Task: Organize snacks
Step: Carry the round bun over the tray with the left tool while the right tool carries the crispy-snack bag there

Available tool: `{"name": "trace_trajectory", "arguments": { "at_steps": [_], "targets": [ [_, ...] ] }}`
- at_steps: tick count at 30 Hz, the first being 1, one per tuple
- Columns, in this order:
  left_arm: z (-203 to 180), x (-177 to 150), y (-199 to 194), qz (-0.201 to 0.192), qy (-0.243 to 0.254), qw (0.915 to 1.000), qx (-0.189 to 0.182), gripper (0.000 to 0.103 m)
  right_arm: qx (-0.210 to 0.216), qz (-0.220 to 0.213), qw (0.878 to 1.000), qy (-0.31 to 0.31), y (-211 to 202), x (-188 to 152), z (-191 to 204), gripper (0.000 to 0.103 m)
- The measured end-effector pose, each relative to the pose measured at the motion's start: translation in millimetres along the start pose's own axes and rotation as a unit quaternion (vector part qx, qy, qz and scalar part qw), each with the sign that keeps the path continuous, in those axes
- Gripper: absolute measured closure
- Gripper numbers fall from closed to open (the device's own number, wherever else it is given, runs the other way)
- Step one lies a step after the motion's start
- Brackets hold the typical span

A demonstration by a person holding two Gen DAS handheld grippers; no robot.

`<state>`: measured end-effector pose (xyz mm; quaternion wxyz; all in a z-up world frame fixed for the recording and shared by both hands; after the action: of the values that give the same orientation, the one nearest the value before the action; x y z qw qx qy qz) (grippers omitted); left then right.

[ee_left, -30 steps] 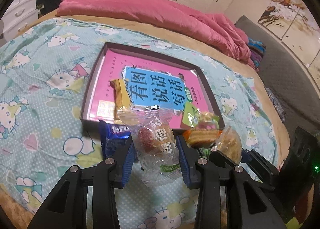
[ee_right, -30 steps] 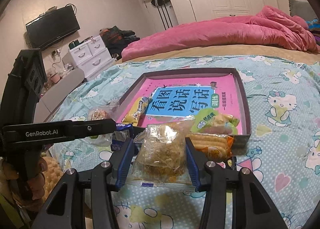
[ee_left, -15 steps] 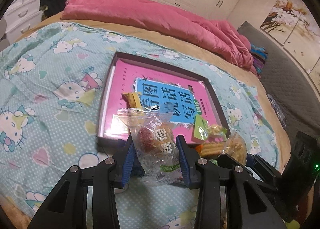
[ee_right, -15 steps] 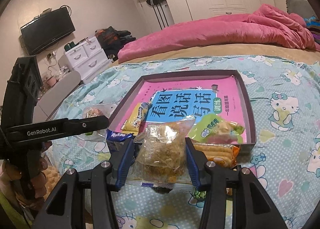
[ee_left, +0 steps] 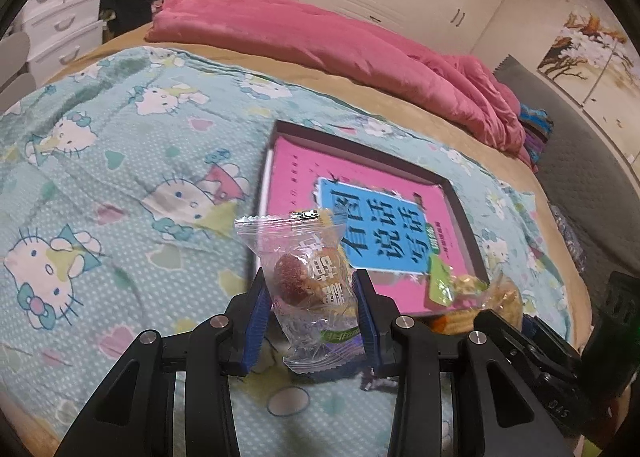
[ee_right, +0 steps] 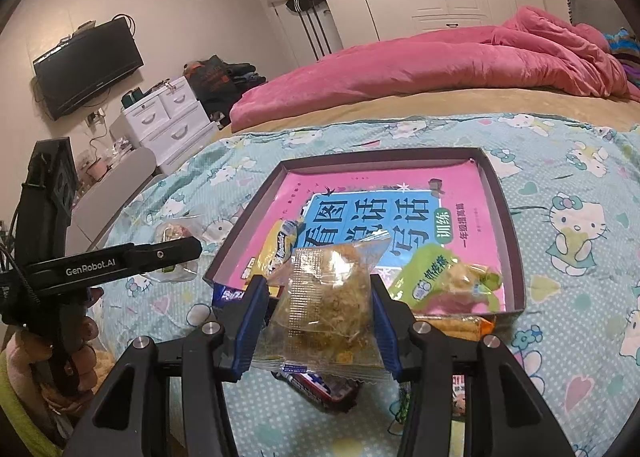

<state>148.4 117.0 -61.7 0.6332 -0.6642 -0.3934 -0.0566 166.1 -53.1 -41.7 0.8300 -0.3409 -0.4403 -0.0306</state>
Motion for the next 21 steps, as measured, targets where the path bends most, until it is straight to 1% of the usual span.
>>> {"name": "trace_trajectory", "arguments": {
  "at_steps": [7, 17, 21],
  "targets": [
    [9, 13, 10, -0.002, -0.012, 0.9999, -0.003, 0.061, -0.003, 0.000, 1.000, 0.005, 9, 6, -2, 0.053],
    [-3, 15, 36, 0.010, 0.003, 0.9999, -0.010, 0.061, -0.010, 0.000, 1.000, 0.016, 19, 12, -6, 0.053],
    [-4, 12, 48, 0.013, 0.013, 0.9998, -0.005, 0.061, -0.011, -0.002, 1.000, 0.020, 22, 15, -5, 0.053]
  ]
}}
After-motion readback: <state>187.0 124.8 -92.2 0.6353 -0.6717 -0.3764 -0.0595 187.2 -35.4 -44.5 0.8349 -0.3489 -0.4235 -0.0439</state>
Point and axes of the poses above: each gripper's, at about its wrist camera, not at the fingertips, and y roughly the way its jaws point, z to its left, x to its top, the point moved 8 cm from there along y, roughly the way its jaws point, and after that the axes turned 12 degrees about x, right-handed, at the moved point
